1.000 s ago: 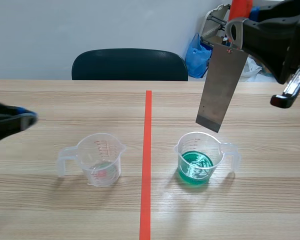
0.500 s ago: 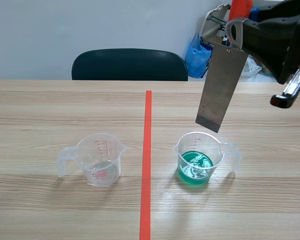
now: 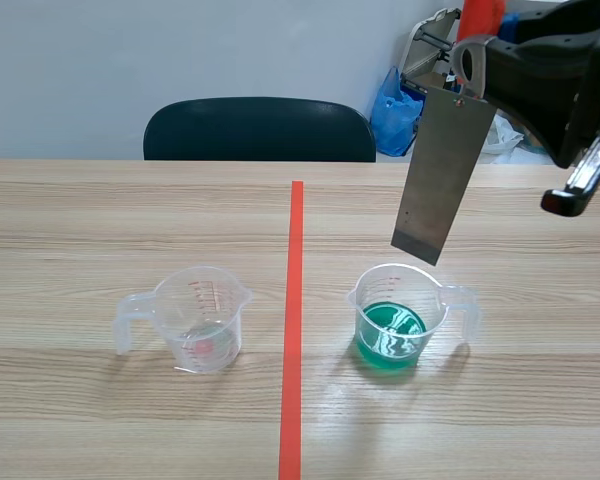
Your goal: Do the redox reaction experiment
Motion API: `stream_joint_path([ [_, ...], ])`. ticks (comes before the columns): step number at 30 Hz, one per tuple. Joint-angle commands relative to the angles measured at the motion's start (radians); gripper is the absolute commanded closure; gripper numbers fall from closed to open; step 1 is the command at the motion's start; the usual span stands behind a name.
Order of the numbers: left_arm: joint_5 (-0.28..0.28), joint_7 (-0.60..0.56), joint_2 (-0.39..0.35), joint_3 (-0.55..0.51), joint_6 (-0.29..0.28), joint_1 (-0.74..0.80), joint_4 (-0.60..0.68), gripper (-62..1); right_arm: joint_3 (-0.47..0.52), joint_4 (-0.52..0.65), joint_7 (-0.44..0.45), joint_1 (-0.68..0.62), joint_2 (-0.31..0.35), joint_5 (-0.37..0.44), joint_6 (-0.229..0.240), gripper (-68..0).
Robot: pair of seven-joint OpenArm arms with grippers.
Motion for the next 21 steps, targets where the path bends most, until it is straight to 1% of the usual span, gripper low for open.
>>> stream_joint_path([
  [1,0.005,-0.031,0.011,-0.018,0.005,0.021,0.021,-4.9,0.005,0.007,0.015,0.011,0.008,0.011,-0.004,-0.6],
  [4,0.035,-0.052,0.042,-0.053,0.006,0.060,0.033,-5.8,0.005,0.007,0.015,0.011,0.008,0.011,-0.004,-0.6],
  [8,0.039,-0.083,0.078,-0.084,0.007,0.097,0.037,-6.1,0.005,0.007,0.015,0.011,0.008,0.011,-0.004,-0.6],
  [9,0.039,-0.083,0.086,-0.088,0.007,0.103,0.037,-8.0,0.005,0.007,0.015,0.011,0.008,0.011,-0.004,-0.6],
  [11,0.039,-0.083,0.098,-0.095,0.008,0.113,0.037,-14.9,0.005,0.007,0.015,0.011,0.008,0.011,-0.004,-0.6],
  [15,0.036,-0.083,0.116,-0.096,0.015,0.115,0.038,-31.6,0.005,0.007,0.015,0.011,0.008,0.011,-0.004,-0.6],
  [16,0.032,-0.083,0.119,-0.096,0.015,0.115,0.038,-36.6,0.005,0.007,0.015,0.011,0.008,0.011,-0.004,-0.6],
  [18,0.024,-0.083,0.124,-0.096,0.015,0.115,0.038,-49.3,0.005,0.007,0.015,0.011,0.008,0.011,-0.004,-0.6],
  [19,0.013,-0.083,0.124,-0.096,0.014,0.114,0.040,-54.9,0.005,0.007,0.015,0.011,0.008,0.011,-0.004,-0.6],
  [20,-0.004,-0.083,0.124,-0.096,0.014,0.114,0.043,-58.5,0.005,0.007,0.015,0.011,0.008,0.011,-0.004,-0.6],
  [21,-0.025,-0.083,0.124,-0.096,0.014,0.114,0.043,-60.1,0.005,0.007,0.015,0.011,0.008,0.011,-0.004,-0.6],
])
